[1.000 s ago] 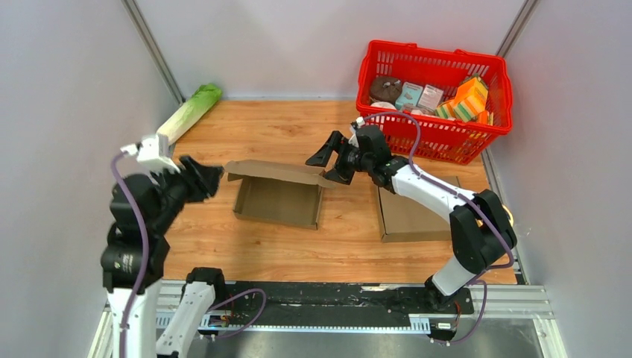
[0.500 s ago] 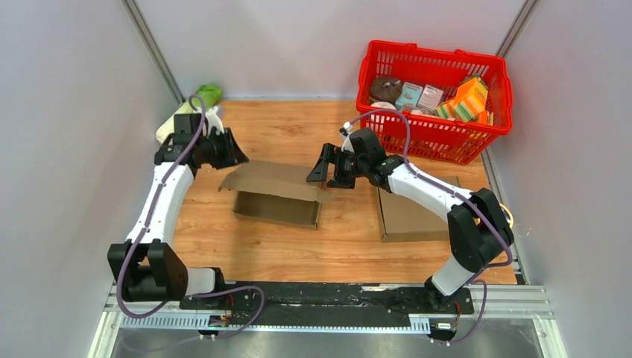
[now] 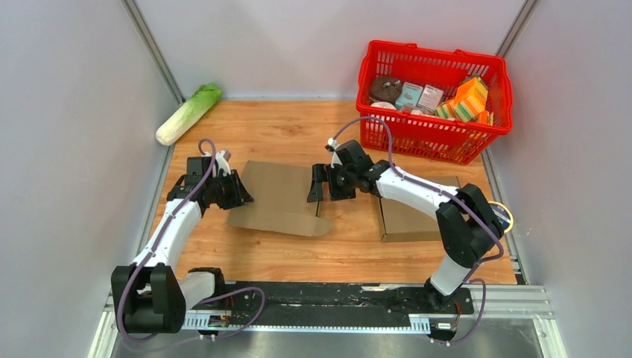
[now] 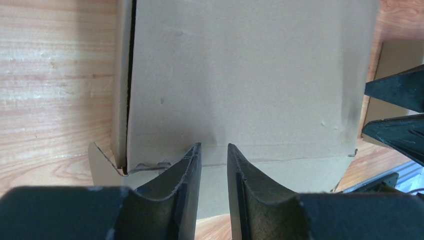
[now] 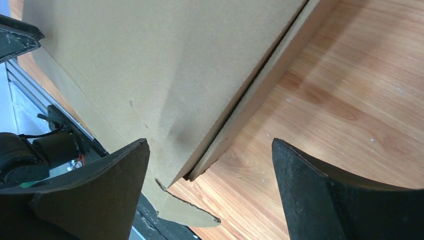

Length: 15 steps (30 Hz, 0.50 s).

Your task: Fold the paper box

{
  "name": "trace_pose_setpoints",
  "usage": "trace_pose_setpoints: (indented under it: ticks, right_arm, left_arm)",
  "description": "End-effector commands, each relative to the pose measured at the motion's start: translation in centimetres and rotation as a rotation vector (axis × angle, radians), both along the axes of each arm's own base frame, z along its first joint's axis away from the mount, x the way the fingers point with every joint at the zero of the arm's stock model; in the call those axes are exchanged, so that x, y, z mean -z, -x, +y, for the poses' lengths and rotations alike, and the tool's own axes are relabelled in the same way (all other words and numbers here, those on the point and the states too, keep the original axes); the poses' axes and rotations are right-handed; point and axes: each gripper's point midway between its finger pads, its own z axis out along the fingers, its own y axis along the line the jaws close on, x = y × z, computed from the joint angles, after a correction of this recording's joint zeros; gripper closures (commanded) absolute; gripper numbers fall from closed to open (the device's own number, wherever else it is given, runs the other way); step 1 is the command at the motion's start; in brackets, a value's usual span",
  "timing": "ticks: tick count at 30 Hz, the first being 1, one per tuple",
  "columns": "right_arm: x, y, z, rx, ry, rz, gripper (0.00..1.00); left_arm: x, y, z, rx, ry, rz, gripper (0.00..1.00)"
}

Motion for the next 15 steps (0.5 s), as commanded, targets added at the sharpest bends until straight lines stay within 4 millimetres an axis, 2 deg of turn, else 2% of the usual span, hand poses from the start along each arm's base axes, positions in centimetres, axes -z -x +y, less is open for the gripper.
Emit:
trace_pose_setpoints:
  ticks: [1,7,9,15]
  right_arm:
    - [1.0,-0.2,0.0,-0.042,0.021,-0.034,0.05]
    - [4.4,0.4,-0.4,-0.039,0.062,-0.017,0.11]
    - [5.3,0.2,-0.6,-0.033,0.072,-0.027,0.16]
    - [6.5,0.6,-0.9,-0.024,0.037,-0.016,0.23]
  left_arm:
    - [0.2,-0.9,0.5,-0.043,-0.018,-0.043,0.64]
    - [1.2,-0.4,1.0,-0.050,-0.047,-0.015,0.57]
    - [0.7,-0.6,1.0,-0.056,-0.046,-0.031,0.55]
    - [-2.6,-1.6,1.6,-0.069,-0.048,-0.112,0.47]
